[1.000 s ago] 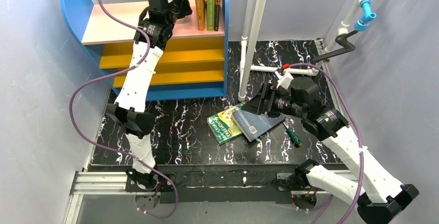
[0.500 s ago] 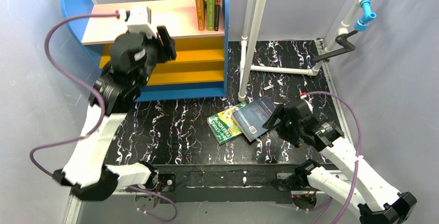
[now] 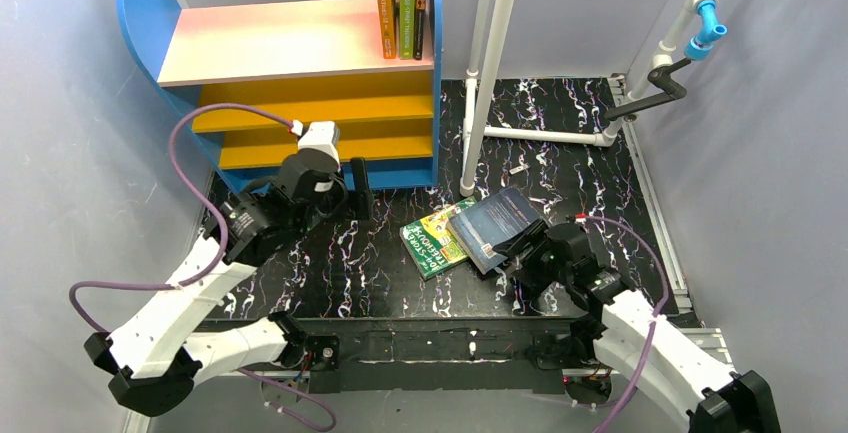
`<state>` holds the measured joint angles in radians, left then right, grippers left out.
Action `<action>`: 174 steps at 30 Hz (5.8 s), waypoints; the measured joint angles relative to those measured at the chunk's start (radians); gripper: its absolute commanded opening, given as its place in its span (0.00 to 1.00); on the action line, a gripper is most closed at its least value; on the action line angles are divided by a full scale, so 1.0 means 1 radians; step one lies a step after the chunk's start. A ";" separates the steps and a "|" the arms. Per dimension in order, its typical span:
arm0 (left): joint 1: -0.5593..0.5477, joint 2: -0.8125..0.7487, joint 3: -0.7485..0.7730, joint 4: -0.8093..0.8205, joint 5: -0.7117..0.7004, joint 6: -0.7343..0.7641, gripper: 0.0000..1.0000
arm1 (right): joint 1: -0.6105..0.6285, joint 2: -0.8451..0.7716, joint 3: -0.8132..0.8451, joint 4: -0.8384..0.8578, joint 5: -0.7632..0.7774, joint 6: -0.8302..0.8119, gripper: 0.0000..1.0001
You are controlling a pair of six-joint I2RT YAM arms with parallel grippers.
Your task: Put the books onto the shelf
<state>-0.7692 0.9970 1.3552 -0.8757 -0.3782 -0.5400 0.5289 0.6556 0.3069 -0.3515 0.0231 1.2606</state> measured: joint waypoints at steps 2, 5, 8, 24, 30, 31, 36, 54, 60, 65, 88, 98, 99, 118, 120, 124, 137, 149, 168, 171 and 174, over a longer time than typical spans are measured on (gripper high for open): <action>-0.007 -0.010 -0.052 -0.017 0.005 -0.028 0.88 | -0.028 0.012 -0.072 0.117 -0.035 0.016 0.88; -0.008 -0.042 -0.097 -0.038 0.004 -0.048 0.90 | -0.102 0.015 -0.212 0.365 -0.109 0.073 0.86; -0.008 -0.082 -0.104 -0.048 0.002 -0.053 0.91 | -0.142 0.038 -0.280 0.541 -0.144 0.112 0.86; -0.009 -0.090 -0.133 -0.106 0.001 -0.122 0.95 | -0.189 0.349 -0.295 0.953 -0.174 0.192 0.01; -0.010 -0.048 -0.074 -0.200 -0.030 -0.133 0.98 | -0.188 -0.051 -0.056 0.265 -0.138 -0.042 0.01; -0.010 -0.022 -0.033 -0.214 -0.029 -0.124 0.98 | -0.188 -0.096 0.031 0.124 -0.123 -0.101 0.01; -0.010 0.048 0.105 -0.206 0.086 -0.055 0.98 | 0.024 0.072 0.507 -0.379 0.010 -0.375 0.01; -0.010 0.227 0.232 -0.072 0.439 -0.328 0.92 | 0.565 0.669 1.128 -0.609 0.266 -0.591 0.01; -0.003 0.230 0.229 -0.033 0.426 -0.417 0.83 | 0.580 0.657 1.101 -0.557 0.259 -0.630 0.01; 0.037 0.294 0.299 -0.062 0.420 -0.487 0.78 | 0.612 0.654 1.097 -0.528 0.256 -0.664 0.01; 0.160 0.477 0.367 -0.237 0.629 -0.578 0.67 | 0.730 0.653 1.051 -0.453 0.378 -0.819 0.01; 0.159 0.477 0.313 -0.230 0.653 -0.550 0.00 | 0.751 0.653 1.017 -0.442 0.398 -0.878 0.01; 0.159 0.475 0.304 -0.222 0.657 -0.549 0.00 | 0.753 0.653 1.017 -0.445 0.398 -0.885 0.01; 0.192 0.463 0.375 -0.263 0.549 -0.379 0.00 | 0.742 0.522 0.990 -0.362 0.481 -0.815 0.82; 0.192 0.463 0.396 -0.275 0.534 -0.350 0.00 | 0.742 0.505 0.976 -0.343 0.471 -0.797 0.83; 0.192 0.461 0.406 -0.272 0.539 -0.281 0.00 | 0.742 0.501 0.933 -0.294 0.449 -0.761 0.84; 0.194 0.352 0.386 -0.240 0.697 0.070 0.00 | 0.317 0.197 0.575 0.023 0.004 -0.553 0.85; 0.190 0.216 0.333 -0.135 1.107 0.180 0.00 | 0.117 0.234 0.555 0.145 -0.557 -0.597 0.86; 0.190 0.229 0.488 -0.104 1.363 0.270 0.00 | 0.090 0.320 0.523 0.636 -1.157 -0.472 0.59; 0.190 0.237 0.488 -0.104 1.365 0.271 0.00 | 0.086 0.320 0.524 0.645 -1.198 -0.467 0.33; 0.194 0.245 0.488 -0.105 1.356 0.276 0.00 | 0.085 0.320 0.531 0.639 -1.239 -0.461 0.22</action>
<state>-0.5755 1.2423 1.8435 -0.9806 0.9775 -0.2638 0.6144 0.9752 0.8383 0.2874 -1.2156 0.7998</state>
